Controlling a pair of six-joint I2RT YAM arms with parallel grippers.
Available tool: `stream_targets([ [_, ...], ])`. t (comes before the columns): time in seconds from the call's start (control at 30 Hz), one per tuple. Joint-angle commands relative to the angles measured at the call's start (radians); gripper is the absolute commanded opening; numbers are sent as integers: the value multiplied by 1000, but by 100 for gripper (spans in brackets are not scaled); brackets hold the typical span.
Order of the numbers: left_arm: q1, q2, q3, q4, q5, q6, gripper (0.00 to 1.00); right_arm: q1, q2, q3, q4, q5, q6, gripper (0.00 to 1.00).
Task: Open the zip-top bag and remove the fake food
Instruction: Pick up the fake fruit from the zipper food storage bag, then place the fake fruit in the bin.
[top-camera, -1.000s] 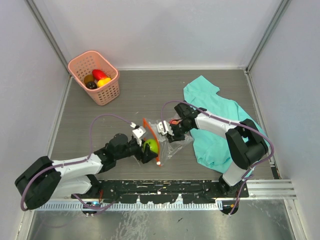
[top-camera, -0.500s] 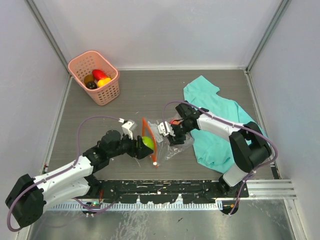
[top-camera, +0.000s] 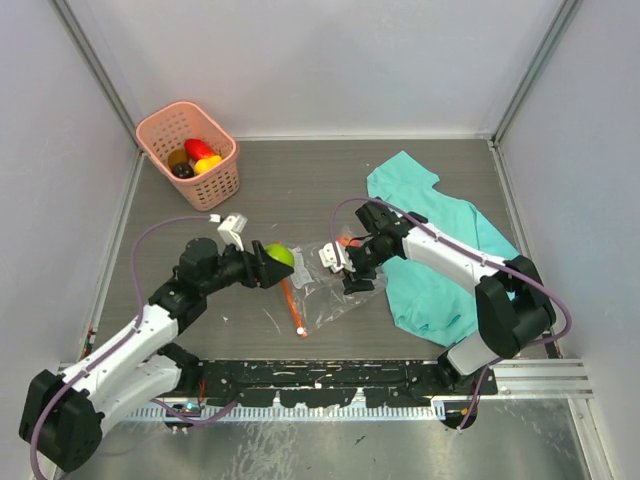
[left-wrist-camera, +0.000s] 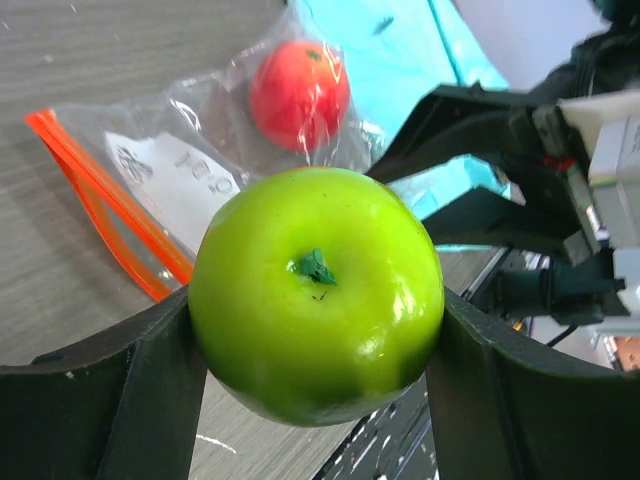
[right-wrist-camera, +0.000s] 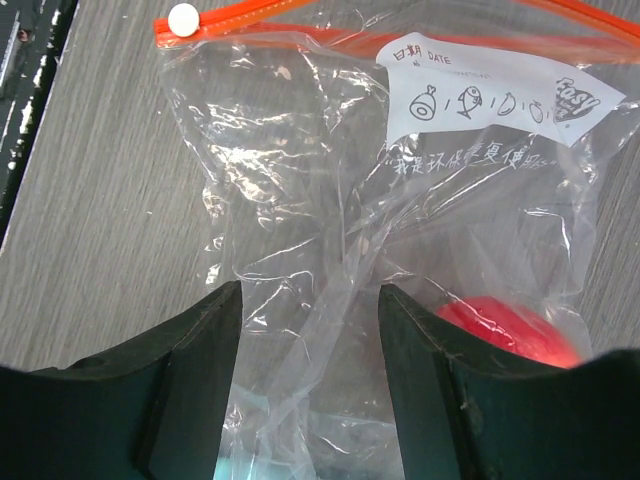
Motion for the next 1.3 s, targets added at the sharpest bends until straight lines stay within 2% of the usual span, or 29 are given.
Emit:
stream_targets([
  [0.0, 83, -5, 88, 27, 95, -28, 24, -3, -38, 62, -73, -26, -20, 62],
  [0.37, 330, 104, 273, -60, 155, -15, 23, -5, -60, 67, -83, -15, -17, 62],
  [0.5, 426, 158, 355, -88, 136, -18, 17, -8, -62, 66, -84, -12, -18, 62],
  [0.73, 502, 269, 516, -177, -43, 2, 15, -8, -61, 65, -86, -12, -21, 62],
  [0.97, 521, 422, 712, -273, -248, 30, 15, -9, -63, 67, -91, -13, -24, 62],
  [1.27, 527, 646, 988, -486, -568, 66, 17, -9, -60, 67, -94, -15, -26, 62],
])
